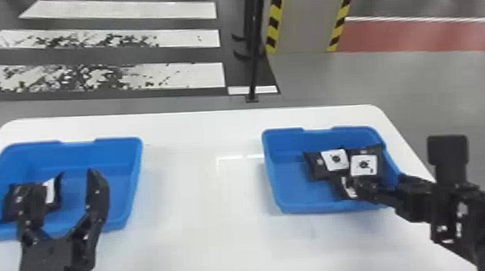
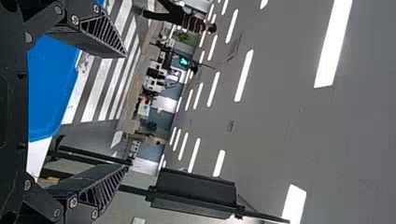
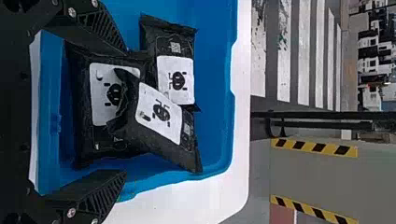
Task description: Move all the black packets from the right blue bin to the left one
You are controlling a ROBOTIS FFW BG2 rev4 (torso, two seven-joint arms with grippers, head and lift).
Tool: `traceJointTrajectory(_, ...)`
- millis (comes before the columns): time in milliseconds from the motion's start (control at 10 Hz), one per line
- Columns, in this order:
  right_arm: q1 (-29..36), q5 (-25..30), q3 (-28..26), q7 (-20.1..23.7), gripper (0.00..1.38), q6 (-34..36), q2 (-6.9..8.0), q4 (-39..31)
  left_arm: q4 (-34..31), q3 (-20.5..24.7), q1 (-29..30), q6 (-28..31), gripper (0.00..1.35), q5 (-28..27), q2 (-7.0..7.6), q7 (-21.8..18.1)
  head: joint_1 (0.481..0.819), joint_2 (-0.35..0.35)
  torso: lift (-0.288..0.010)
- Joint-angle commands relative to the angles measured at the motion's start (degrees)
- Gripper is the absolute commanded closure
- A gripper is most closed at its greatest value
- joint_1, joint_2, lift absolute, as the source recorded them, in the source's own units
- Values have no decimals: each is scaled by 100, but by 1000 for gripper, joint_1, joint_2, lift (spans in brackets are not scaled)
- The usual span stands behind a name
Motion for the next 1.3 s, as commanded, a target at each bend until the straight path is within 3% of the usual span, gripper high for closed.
traceJointTrajectory(0,-94,-110,43,-6,136,-60,-5,190,0,6,0,1,220,0,0,-8,695,-100,-168)
traceJointTrajectory(500,-460,-453,157,-173,170,-482,-5,935,0,18,14,30,220,23,0,-52,695,-81,-168)
traceJointTrajectory(600,-488,-544,157,-216,246,-496,-5,1034,0,18,28,44,220,57,0,-52,695,-81,-168)
traceJointTrajectory(900,-488,-1035,157,-234,1064,-721,-5,1357,0,18,70,184,220,69,0,-78,695,-77,-168)
traceJointTrajectory(1000,-376,-1321,157,-287,1154,-918,22,1385,0,18,70,212,220,80,0,-78,695,-72,-168)
traceJointTrajectory(1200,-305,-1298,168,-304,1182,-974,22,1245,14,18,85,226,220,114,-9,-78,695,-56,-168)
